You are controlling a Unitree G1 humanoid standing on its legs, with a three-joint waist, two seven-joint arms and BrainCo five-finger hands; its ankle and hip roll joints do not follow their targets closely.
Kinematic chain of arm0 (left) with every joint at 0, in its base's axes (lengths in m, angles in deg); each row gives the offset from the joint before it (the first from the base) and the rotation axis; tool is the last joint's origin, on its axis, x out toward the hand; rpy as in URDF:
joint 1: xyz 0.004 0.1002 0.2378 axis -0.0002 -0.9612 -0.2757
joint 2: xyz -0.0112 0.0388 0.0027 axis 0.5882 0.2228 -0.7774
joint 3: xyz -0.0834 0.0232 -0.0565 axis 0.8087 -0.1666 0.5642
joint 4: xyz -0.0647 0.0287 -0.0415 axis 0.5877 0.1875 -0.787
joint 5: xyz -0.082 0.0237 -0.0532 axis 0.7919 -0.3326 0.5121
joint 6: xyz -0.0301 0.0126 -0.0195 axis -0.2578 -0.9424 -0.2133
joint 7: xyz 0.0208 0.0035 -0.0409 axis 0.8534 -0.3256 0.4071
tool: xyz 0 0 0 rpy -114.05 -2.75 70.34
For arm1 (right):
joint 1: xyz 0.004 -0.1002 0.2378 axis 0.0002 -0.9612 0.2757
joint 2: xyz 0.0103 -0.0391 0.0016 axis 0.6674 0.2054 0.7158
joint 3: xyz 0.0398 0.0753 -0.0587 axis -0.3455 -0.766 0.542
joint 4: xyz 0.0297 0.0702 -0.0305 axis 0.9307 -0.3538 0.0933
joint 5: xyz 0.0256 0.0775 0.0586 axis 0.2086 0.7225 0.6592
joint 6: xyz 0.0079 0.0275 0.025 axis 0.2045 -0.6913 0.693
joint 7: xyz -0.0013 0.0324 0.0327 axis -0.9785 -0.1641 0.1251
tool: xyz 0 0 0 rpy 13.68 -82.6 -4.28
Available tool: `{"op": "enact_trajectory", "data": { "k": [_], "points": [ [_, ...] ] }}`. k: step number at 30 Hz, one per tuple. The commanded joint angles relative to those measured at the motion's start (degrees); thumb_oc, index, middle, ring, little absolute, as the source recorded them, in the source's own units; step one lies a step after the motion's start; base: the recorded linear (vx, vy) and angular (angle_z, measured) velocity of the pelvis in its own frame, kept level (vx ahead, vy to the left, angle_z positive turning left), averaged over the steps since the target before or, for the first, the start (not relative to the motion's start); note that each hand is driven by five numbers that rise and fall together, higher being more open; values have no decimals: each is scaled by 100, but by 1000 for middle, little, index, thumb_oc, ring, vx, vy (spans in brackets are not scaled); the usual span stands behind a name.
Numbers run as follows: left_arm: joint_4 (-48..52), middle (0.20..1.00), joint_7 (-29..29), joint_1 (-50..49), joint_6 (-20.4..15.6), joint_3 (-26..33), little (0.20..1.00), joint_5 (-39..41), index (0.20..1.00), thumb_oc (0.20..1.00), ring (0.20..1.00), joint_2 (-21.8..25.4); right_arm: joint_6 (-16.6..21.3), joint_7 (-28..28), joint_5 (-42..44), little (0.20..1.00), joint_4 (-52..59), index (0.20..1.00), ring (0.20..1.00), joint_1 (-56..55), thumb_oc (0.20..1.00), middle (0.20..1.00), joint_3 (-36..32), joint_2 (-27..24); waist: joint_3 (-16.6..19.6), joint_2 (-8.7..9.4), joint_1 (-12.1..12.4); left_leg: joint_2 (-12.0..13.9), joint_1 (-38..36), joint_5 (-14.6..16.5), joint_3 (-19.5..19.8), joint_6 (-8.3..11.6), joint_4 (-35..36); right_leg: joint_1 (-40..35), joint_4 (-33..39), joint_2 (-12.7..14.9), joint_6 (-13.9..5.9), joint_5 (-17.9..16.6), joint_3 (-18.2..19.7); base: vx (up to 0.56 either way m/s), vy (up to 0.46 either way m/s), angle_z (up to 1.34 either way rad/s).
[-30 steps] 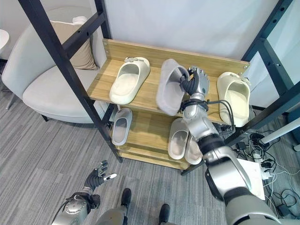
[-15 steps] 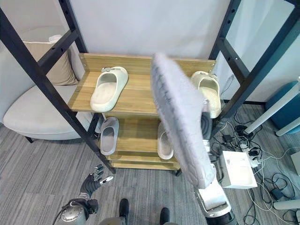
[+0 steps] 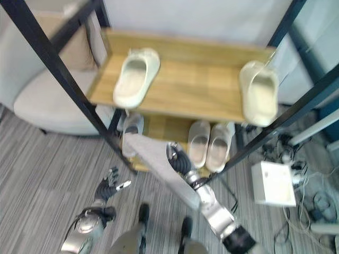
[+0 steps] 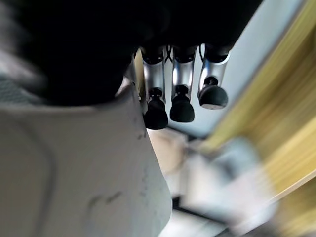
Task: Arrange the slippers neatly on the shoe rack.
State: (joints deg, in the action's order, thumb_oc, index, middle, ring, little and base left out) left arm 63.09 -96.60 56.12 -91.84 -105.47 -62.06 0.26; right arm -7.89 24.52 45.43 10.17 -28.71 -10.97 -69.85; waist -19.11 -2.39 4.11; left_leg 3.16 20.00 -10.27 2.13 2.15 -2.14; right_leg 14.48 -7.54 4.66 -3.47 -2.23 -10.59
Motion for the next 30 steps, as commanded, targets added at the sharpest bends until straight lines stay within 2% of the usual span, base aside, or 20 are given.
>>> {"op": "enact_trajectory", "data": {
  "k": [1,3,5,6,7,11,13,14,15,16,17,19,30],
  "points": [
    [380,1000,-353,408,-617,-158,1000,-182,1000,1000,1000,209,49,-1392,-1357,200,286,200,200,782,200,200,-273,136,-192,125,212,-253,97,1062,228,-34,-973,246,-1170,349,-176,1145,33,-144,0,26],
    [631,1000,-392,656,-714,-306,1000,-180,1000,1000,1000,279,-233,-1885,-1748,200,-298,200,200,1307,200,200,-307,65,-249,62,305,-316,529,1196,337,-46,-1412,591,-1624,435,-152,1348,2,-98,17,22],
    [786,1000,-366,794,-759,-343,1000,-178,1000,1000,1000,328,-465,-2036,-1985,200,-660,200,200,1596,200,200,-353,-94,-227,44,374,-360,814,1284,406,-44,-1710,808,-1957,483,-123,1496,-1,-46,13,46],
    [941,1000,-344,1003,-812,-409,1000,-229,1000,1000,1000,381,-709,-2210,-2203,200,-1048,200,200,1998,200,200,-387,-350,-231,29,438,-409,1135,1422,479,-50,-2070,1098,-2371,538,-96,1666,1,-25,5,57],
    [941,1000,-344,1004,-812,-408,1000,-229,1000,1000,1000,381,-709,-2211,-2203,200,-1049,200,200,1999,200,200,-386,-350,-228,30,438,-410,1142,1423,479,-50,-2074,1105,-2376,538,-96,1668,2,-30,8,52],
    [1354,1000,-156,1265,-895,-576,1000,-158,1000,1000,1000,548,-1258,-2278,-2247,200,-2234,200,200,3060,200,200,-332,-1207,-263,61,628,-503,1667,1615,628,-51,-2543,1528,-2896,637,-16,1994,-104,19,-8,30],
    [1526,1000,-37,1229,-912,-570,1000,-107,1000,1000,1000,626,-1383,-2225,-2222,200,-2569,200,200,3240,200,200,-287,-1408,-315,73,664,-547,1849,1700,681,-62,-2702,1671,-3048,667,-3,2084,-106,89,-30,29],
    [1545,1000,-9,1218,-909,-585,1000,-94,1000,1000,1000,633,-1423,-2231,-2195,200,-2673,200,200,3262,200,200,-292,-1444,-305,104,661,-571,1844,1894,705,-55,-2788,1638,-3103,666,-17,2262,-53,126,-28,17],
    [1554,1000,5,1219,-907,-589,1000,-72,1000,1000,1000,639,-1461,-2232,-2163,200,-2773,200,200,3293,200,200,-289,-1456,-304,106,667,-583,1878,1924,710,-60,-2827,1665,-3141,676,-11,2290,-50,36,5,2],
    [1565,1000,17,1230,-901,-596,1000,-86,1000,1000,1000,648,-1488,-2241,-2130,200,-2908,200,200,3319,200,200,-287,-1452,-332,79,685,-584,1963,1791,714,-85,-2840,1738,-3170,704,20,2185,-111,40,7,1],
    [1571,1000,14,1242,-896,-601,1000,-107,1000,1000,1000,650,-1527,-2248,-2077,200,-3007,200,200,3332,200,200,-290,-1420,-321,100,677,-617,1937,2024,716,-80,-2966,1684,-3244,713,2,2380,-66,43,16,4],
    [1569,1000,10,1287,-875,-619,1000,-128,1000,1000,1000,621,-1550,-2249,-1971,200,-3187,200,200,3345,200,200,-285,-1284,-324,92,680,-663,1988,2095,730,-96,-3072,1704,-3337,731,22,2443,-54,89,-1,8],
    [1602,1000,-126,1495,-911,-677,1000,-139,1000,1000,1000,654,-1683,-2338,-1632,200,-4093,200,200,3650,200,200,-138,-761,-348,26,736,-767,2023,2269,782,-111,-3255,1621,-3466,817,36,2588,-113,28,6,4]
  ]
}}
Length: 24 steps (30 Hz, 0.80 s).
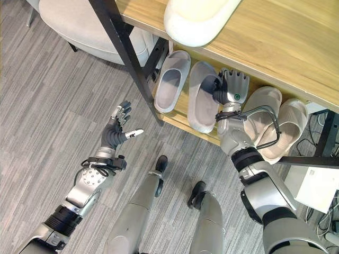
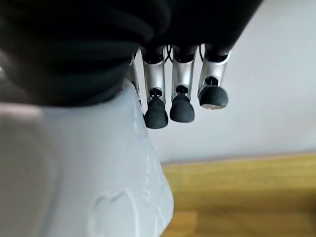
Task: Arrange the slippers neatly on the shoe rack.
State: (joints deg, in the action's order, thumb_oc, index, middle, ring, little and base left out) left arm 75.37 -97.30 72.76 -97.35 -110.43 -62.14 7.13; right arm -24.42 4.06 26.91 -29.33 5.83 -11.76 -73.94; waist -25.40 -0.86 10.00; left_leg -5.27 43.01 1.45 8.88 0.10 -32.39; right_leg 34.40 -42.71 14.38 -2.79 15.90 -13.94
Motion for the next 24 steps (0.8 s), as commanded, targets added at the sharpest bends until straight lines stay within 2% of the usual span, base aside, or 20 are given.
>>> {"op": "enact_trajectory", "data": {
  "k": [1,7,8,9,13,17,19,23,24],
  "points": [
    [395,1000,-62,-180,-365,-191,1000,-121,1000,1000,1000,-20,-37,-307,254,200,-210,200,200,271,200,200,-29,-379,282,-137,162,62,-268,1085,126,97,-210,-371,56,-149,-38,774,206,9,4,3],
    [480,1000,-84,-226,-392,-249,1000,-115,1000,1000,1000,14,-280,-430,321,200,-804,200,200,555,200,200,95,-493,275,-181,235,14,-176,1033,179,105,-153,-300,69,-110,-66,748,142,8,4,6],
    [484,1000,-87,-224,-398,-264,1000,-110,1000,1000,1000,17,-326,-464,318,680,-879,680,680,618,680,680,116,-520,273,-184,250,11,-164,1025,185,106,-141,-291,75,-102,-70,742,135,8,5,9],
    [488,1000,-80,-225,-400,-295,1000,-93,1000,1000,1000,12,-401,-482,306,1000,-1033,1000,1000,680,1000,1000,160,-535,269,-194,264,2,-158,1015,192,113,-115,-286,85,-94,-79,738,126,6,7,6],
    [463,1000,-115,-126,-399,-339,1000,-106,1000,1000,1000,-30,-586,-458,234,1000,-1383,1000,1000,858,1000,1000,322,-563,261,-200,294,-10,-140,971,212,131,-34,-272,100,-84,-91,726,101,3,3,9],
    [440,1000,-131,-55,-394,-326,1000,-120,1000,1000,1000,-63,-608,-397,277,1000,-1580,1000,1000,927,1000,1000,366,-483,252,-179,276,5,-164,957,190,143,20,-290,138,-89,-90,700,114,0,2,4],
    [424,1000,-199,47,-367,-334,1000,-88,1000,1000,1000,-99,-423,-418,797,1000,-1765,1000,1000,976,1000,1000,178,-191,232,-176,244,27,-222,918,178,148,109,-315,207,-114,-85,658,139,0,0,0],
    [377,1000,-235,65,-346,-365,1000,-59,1000,1000,1000,-117,-189,-507,1350,1000,-1799,1000,1000,851,1000,1000,-74,75,205,-194,206,35,-294,907,159,139,162,-355,248,-141,-79,635,172,-11,16,-6],
    [362,1000,-265,69,-325,-412,1000,-13,1000,1000,1000,-127,192,-662,2228,1000,-1907,1000,1000,600,1000,1000,-547,463,183,-242,156,38,-356,895,139,123,210,-401,298,-153,-74,619,189,-6,34,-6]
  ]
}}
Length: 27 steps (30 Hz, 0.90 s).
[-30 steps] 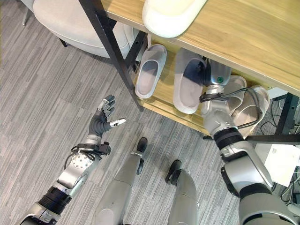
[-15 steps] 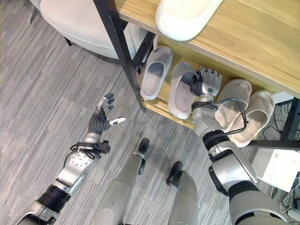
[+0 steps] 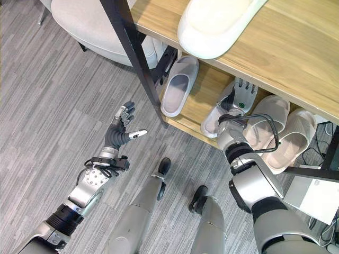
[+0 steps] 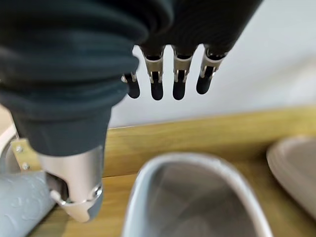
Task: Arrange the slippers neatly on the shoe rack.
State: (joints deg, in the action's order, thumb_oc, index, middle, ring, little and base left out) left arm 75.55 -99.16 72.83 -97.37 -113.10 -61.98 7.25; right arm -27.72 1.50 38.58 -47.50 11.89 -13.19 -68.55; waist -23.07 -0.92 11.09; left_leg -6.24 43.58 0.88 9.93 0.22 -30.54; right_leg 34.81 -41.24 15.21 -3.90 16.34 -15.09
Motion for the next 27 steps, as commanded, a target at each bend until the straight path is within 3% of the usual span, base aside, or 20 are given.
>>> {"op": "enact_trajectory", "data": {
  "k": [1,2,8,9,11,13,15,20,21,27],
  "points": [
    [344,1000,-79,60,-324,-150,1000,-29,1000,1000,1000,-135,528,-411,1067,1000,-91,1000,1000,-12,1000,1000,-406,-74,-48,-232,49,135,-417,951,33,111,27,-446,153,-236,36,573,304,-9,45,-13],
    [310,1000,-84,2,-296,-156,1000,-10,1000,1000,1000,-123,826,-448,1794,1000,-57,1000,1000,-219,1000,1000,-759,201,-64,-265,29,124,-448,952,30,91,52,-484,189,-247,41,553,317,-4,14,-16],
    [222,1000,-4,-175,-234,-146,1000,62,1000,1000,1000,-31,1485,-226,3531,1000,-145,1000,1000,-439,1000,1000,-1383,657,-85,-265,24,124,-455,928,2,77,140,-465,254,-255,43,513,323,-2,2,-3],
    [178,1000,107,-353,-193,-76,1000,125,1000,1000,1000,7,1835,110,4331,1000,-77,1000,1000,-620,1000,1000,-1543,818,-101,-265,41,123,-419,938,-13,72,133,-407,224,-244,52,522,326,0,0,0],
    [147,1000,217,-479,-163,-36,1000,204,1000,1000,1000,34,2098,430,5015,1000,-15,1000,1000,-694,1000,1000,-1637,952,-98,-256,76,131,-394,939,-21,75,146,-365,218,-246,54,517,326,13,-47,-1],
    [108,1000,351,-522,-104,-12,1000,251,1000,1000,1000,53,2684,965,6366,1000,254,1000,1000,-770,1000,1000,-1837,1234,-123,-280,147,133,-374,913,-34,94,217,-321,228,-245,33,510,306,14,-51,-2],
    [111,1000,435,-477,-101,-18,1000,310,1000,1000,1000,46,2983,1299,7113,1000,434,1000,1000,-684,1000,1000,-1901,1323,-176,-331,236,124,-341,884,-23,112,237,-308,226,-208,8,507,251,-7,-43,1],
    [91,1000,395,-366,-94,-151,1000,267,1000,1000,1000,31,3339,1513,7540,1000,870,1000,1000,-346,1000,1000,-1739,1315,-285,-381,339,100,-248,872,1,110,204,-185,99,-169,-4,521,223,-6,-23,14],
    [110,1000,373,-204,-89,-299,1000,228,1000,1000,1000,60,3406,1438,7594,1000,755,1000,1000,108,1000,1000,-1738,1130,-301,-413,420,84,-217,857,36,105,197,-180,77,-149,-6,537,186,16,-32,-1],
    [125,1000,422,-100,-129,-325,1000,255,1000,1000,1000,93,3089,1586,7177,1000,565,1000,1000,181,1000,1000,-1473,809,-288,-366,452,75,-260,858,67,124,217,-265,117,-126,-18,520,127,16,-18,9]
  ]
}}
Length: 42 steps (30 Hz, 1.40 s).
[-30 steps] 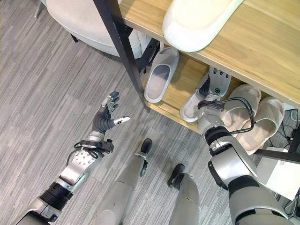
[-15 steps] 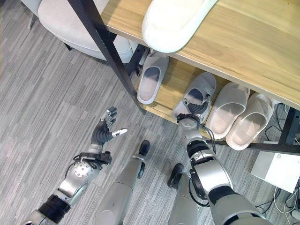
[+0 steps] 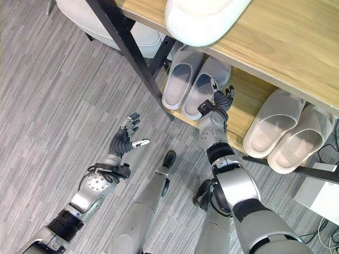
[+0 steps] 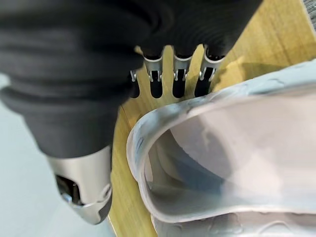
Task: Arrange the slippers neatly on the shoe rack.
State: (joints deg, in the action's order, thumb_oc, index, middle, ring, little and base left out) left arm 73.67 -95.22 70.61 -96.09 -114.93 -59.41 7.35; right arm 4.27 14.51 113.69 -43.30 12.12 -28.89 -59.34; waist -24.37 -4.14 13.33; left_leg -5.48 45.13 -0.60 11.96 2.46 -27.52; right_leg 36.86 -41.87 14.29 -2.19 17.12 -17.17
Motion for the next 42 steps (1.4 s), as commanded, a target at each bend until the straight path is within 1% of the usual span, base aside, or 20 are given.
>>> {"op": "enact_trajectory", "data": {
  "k": [1,2,3,4,5,6,8,10,13,16,19,23,25,26,29,30,31,33,36,42],
  "points": [
    [285,1000,28,120,-250,-108,1000,-5,1000,1000,1000,56,-187,304,-625,1000,252,1000,1000,4,1000,1000,194,-154,-157,-14,204,13,-475,980,-154,-91,-32,-528,228,-41,-192,408,334,0,-6,4],
    [274,1000,25,102,-253,-82,1000,-11,1000,1000,1000,40,-231,255,-844,1000,339,1000,1000,-91,1000,1000,261,-190,-148,-1,189,24,-537,959,-157,-88,22,-587,283,-57,-195,382,333,0,0,0],
    [265,1000,29,63,-255,-20,1000,-19,1000,1000,1000,11,-351,197,-1442,1000,688,1000,1000,-398,1000,1000,442,-250,-151,48,131,66,-711,910,-171,-75,167,-725,441,-102,-201,299,355,0,0,0],
    [248,1000,16,9,-250,64,1000,-38,1000,1000,1000,-4,-511,70,-2241,1000,1120,1000,1000,-711,1000,1000,618,-296,-132,107,65,113,-875,871,-204,-68,297,-861,624,-144,-208,211,368,-21,6,-5],
    [183,1000,1,-71,-234,153,1000,-96,1000,1000,1000,-29,-782,-86,-3345,1000,1622,1000,1000,-1022,1000,1000,864,-382,-98,167,-5,157,-1089,822,-229,-59,464,-1065,874,-206,-217,117,381,-112,33,-14],
    [150,1000,-33,-120,-239,261,1000,-133,1000,1000,1000,-35,-1051,-184,-4308,1000,2017,1000,1000,-1285,1000,1000,1031,-458,-43,177,-79,222,-1237,570,-249,-64,708,-1188,1139,-258,-219,-170,342,-104,38,-28],
    [101,1000,-48,-178,-228,316,1000,-152,1000,1000,1000,-25,-1223,-197,-4870,1000,2265,1000,1000,-1487,1000,1000,1169,-442,34,205,-152,278,-1467,499,-298,-61,907,-1409,1416,-310,-237,-288,350,-34,29,-51],
    [62,1000,-42,-320,-171,488,1000,-187,1000,1000,1000,32,-1421,-4,-5587,1000,2868,1000,1000,-2083,1000,1000,1398,-354,173,280,-301,342,-1842,434,-355,-46,1163,-1776,1756,-353,-264,-395,367,43,-14,-35],
    [-3,1000,14,-524,-105,569,1000,-282,1000,1000,1000,-4,-1456,239,-5993,1000,3251,1000,1000,-2736,1000,1000,1495,-280,355,327,-439,383,-2236,381,-404,-26,1439,-2164,2118,-398,-286,-497,380,72,-13,-20],
    [-55,1000,50,-796,-38,709,1000,-367,1000,1000,1000,-69,-1344,615,-5925,1000,3697,1000,1000,-3566,1000,1000,1429,-272,642,394,-598,462,-2672,257,-484,8,1834,-2570,2589,-453,-353,-702,352,106,-9,-4],
    [-41,1000,154,-1099,33,879,1000,-449,1000,1000,1000,-17,-1202,1052,-5737,1000,4149,1000,1000,-4398,1000,1000,1308,-434,947,415,-754,566,-3069,100,-565,37,2257,-2902,3034,-509,-415,-900,331,104,-5,-16],
    [107,1000,427,-1518,84,992,1000,-492,1000,1000,1000,54,-1005,1553,-5625,1000,4715,1000,1000,-5359,1000,1000,1087,-689,1261,386,-942,660,-3646,-53,-725,53,2794,-3386,3581,-612,-505,-1084,390,87,8,-19],
    [143,1000,511,-1643,116,998,1000,-506,1000,1000,1000,74,-978,1724,-5533,1000,4887,1000,1000,-5629,1000,1000,1020,-762,1316,373,-982,685,-3795,-90,-780,58,2926,-3504,3717,-637,-514,-1134,427,52,3,-25],
    [150,1000,701,-1786,171,974,1000,-570,1000,1000,1000,120,-911,1927,-5472,1000,5057,1000,1000,-6038,1000,1000,910,-862,1430,362,-1068,705,-3979,-123,-892,76,3084,-3631,3875,-671,-541,-1200,496,43,4,-27],
    [56,1000,1041,-1984,286,868,1000,-693,1000,1000,1000,186,-867,2228,-5340,1000,5076,1000,1000,-6553,1000,1000,764,-925,1555,338,-1227,735,-4228,-94,-1044,70,3207,-3794,4082,-702,-566,-1279,626,51,4,-26],
    [56,1000,1043,-1990,284,864,1000,-694,1000,1000,1000,184,-870,2233,-5337,1000,5086,1000,1000,-6567,1000,1000,760,-929,1554,335,-1215,738,-4243,-90,-1054,70,3210,-3807,4093,-705,-565,-1285,636,42,-4,-45],
    [-170,1000,1340,-2065,372,694,1000,-697,1000,1000,1000,173,-884,2421,-5181,1000,4970,1000,1000,-6799,1000,1000,720,-989,1614,318,-1314,761,-4386,-53,-1137,66,3248,-3888,4160,-722,-562,-1300,701,37,-16,-34],
    [-442,1000,1642,-1999,490,494,1000,-1001,1000,1000,1000,233,-945,2591,-5057,1000,4728,1000,1000,-6811,1000,1000,711,-1007,1654,297,-1439,767,-4477,-22,-1232,61,3252,-3927,4189,-731,-561,-1304,798,24,-17,-29],
    [-523,1000,2088,-1836,544,149,1000,-1329,1000,1000,1000,381,-1015,2699,-4984,1000,4472,1000,1000,-6745,1000,1000,678,-1019,1706,240,-1632,796,-4642,69,-1402,62,3252,-3984,4259,-746,-567,-1330,982,35,-8,-41],
    [329,1000,2649,-1092,441,-530,1000,-1508,1000,1000,1000,771,-1110,2756,-4969,1000,4159,1000,1000,-6581,1000,1000,734,-1002,1781,147,-1846,811,-4743,146,-1570,60,3252,-4004,4317,-743,-587,-1378,1169,22,3,-21]
  ]
}}
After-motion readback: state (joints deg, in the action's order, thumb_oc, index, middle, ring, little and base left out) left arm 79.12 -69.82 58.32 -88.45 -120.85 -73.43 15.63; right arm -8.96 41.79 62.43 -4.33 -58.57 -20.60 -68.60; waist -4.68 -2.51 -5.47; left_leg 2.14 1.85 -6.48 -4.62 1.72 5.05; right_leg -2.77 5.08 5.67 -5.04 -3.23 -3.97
